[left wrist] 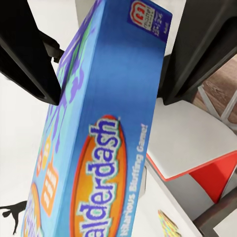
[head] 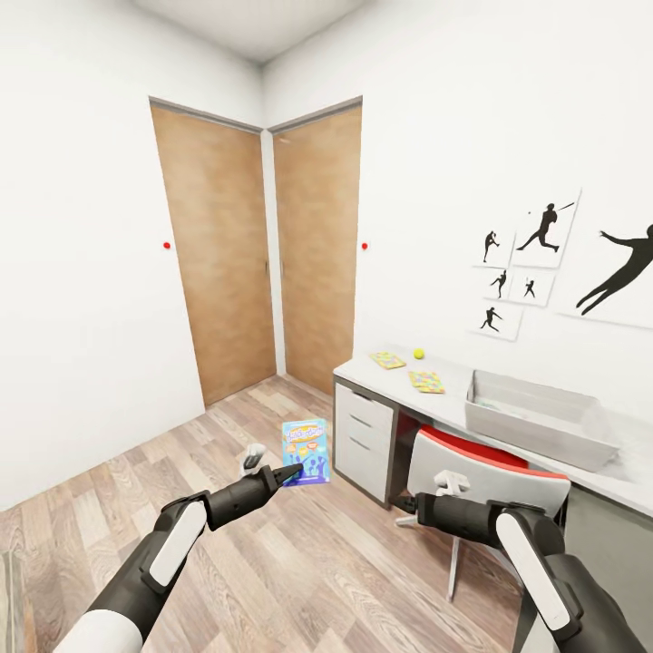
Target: Put all the toys in the child's room - the three board games (two on the bed and one on the table), the two jigsaw puzzles on the table, and the tennis ball on the table - inside the toy box on the table in the child's room.
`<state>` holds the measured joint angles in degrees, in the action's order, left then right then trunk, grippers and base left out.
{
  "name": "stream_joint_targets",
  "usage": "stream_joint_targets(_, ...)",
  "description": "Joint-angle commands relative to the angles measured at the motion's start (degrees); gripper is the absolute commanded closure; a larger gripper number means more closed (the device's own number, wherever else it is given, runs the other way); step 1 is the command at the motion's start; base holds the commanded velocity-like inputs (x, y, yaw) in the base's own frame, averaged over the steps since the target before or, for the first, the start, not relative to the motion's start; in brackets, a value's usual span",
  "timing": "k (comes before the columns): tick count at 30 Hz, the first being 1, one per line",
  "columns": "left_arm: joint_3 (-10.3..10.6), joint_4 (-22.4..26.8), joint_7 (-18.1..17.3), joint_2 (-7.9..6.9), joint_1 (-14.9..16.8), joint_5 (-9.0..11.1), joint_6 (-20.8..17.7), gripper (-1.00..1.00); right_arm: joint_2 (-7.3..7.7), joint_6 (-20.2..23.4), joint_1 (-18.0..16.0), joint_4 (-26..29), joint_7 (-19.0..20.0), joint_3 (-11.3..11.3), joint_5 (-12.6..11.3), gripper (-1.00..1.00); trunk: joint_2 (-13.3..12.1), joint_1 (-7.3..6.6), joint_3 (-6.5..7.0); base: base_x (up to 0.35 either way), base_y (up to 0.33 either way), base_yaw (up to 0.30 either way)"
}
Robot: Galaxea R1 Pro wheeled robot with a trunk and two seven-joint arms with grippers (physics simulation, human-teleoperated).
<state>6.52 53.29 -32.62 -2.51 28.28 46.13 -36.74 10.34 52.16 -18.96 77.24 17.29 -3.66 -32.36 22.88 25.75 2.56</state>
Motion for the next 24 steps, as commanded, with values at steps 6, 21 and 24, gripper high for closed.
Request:
stream_joint_targets(6,0.07,-0.18,0.10,-0.04,0.02,0.45,-0.35,1.00,0.03,0.14,-0.02,0.01,0.38,-0.03,0.37,-1.00,0.04,0.03,-0.02,0.131,0.000,0.003)
stream_joint_targets(21,0.07,-0.28,0.10,-0.04,0.02,0.45,-0.35,1.00,0.03,0.14,-0.02,0.01,0.38,-0.03,0.37,-1.00,0.04,0.03,-0.02,0.302,0.000,0.001)
stream_joint_targets(24,0.07,-0.29,0.10,-0.04,0.02,0.45,-0.35,1.00,0.03,0.14,-0.02,0.01,0.38,-0.03,0.37,-1.00,0.04,0.03,-0.02,0.331,0.000,0.058)
